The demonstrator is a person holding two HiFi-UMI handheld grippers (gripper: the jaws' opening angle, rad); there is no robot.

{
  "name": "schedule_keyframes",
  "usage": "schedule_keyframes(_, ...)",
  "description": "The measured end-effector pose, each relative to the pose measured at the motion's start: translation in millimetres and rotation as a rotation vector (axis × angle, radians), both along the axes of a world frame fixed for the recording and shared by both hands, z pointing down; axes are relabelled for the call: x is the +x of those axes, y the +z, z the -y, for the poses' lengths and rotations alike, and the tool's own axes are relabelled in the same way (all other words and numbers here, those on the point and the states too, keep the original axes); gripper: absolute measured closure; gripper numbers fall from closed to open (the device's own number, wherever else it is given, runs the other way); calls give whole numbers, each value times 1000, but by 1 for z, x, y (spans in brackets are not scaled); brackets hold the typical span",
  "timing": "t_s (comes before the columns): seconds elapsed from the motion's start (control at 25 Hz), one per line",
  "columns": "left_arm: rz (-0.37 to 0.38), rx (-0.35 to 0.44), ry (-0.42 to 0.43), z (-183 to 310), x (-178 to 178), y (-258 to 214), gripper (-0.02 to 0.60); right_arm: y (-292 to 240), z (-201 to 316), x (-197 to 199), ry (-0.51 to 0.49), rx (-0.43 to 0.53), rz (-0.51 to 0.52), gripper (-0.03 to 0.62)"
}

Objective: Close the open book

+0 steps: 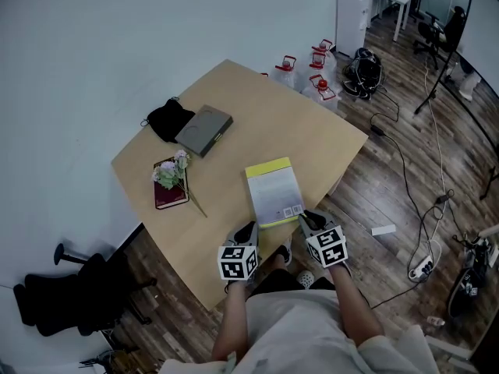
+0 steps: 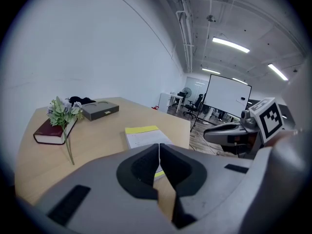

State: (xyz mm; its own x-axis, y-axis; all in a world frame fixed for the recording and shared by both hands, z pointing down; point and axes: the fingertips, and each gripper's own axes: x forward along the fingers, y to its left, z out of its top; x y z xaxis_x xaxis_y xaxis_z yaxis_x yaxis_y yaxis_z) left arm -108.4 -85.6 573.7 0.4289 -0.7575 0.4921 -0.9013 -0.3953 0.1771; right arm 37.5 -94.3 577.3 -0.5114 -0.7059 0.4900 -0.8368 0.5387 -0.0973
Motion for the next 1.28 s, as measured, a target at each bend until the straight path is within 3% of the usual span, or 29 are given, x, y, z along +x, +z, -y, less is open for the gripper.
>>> schedule_keyframes(0.28,6,-4,11,3,3,1,558,1,3,1,9,-3,10,579)
schedule_keyframes(1.28,40,-16,33,-6,12,2,558,1,-3,2,-12,-6,50,585)
